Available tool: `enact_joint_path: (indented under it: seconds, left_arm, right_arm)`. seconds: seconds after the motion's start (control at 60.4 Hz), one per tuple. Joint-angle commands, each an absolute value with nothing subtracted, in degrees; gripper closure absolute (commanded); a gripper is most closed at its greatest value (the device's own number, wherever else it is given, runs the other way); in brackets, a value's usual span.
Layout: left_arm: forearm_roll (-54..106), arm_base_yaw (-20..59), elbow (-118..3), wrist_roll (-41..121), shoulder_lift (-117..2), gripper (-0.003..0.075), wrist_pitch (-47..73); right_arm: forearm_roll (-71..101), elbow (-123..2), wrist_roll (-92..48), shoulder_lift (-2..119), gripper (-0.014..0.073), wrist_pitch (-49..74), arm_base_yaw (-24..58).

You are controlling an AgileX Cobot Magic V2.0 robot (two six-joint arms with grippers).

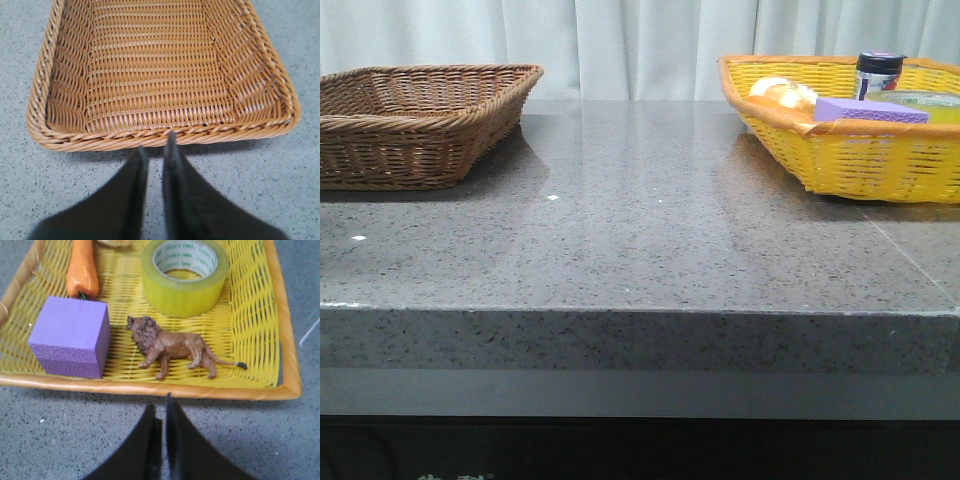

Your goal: Transfer tape with both arms

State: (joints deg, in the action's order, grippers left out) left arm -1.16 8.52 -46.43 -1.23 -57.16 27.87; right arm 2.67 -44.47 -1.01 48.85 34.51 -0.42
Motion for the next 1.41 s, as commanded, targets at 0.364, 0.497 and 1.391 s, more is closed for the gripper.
enact_joint_path:
  seconds: [0.364,0.497,1.391]
  left_arm:
    - [-1.4,9.3,-49.0,-1.4,-56.6,0.0176,21.0]
    - [-1.4,14.6,-50.2,-1.0,-56.6,0.0176,21.2]
    - [-1.3,39.2,-50.4,-1.0,-56.6,0.0176,21.2]
  right_arm:
    - [2.1,-48.6,-0.8,50.7,0.0054,31.4,-0.8]
    - [2.0,-54.1,0.6,54.1,0.0054,34.1,-1.0]
    - [4.4,-102.6,0.6,96.2,0.0054,59.8,-9.6]
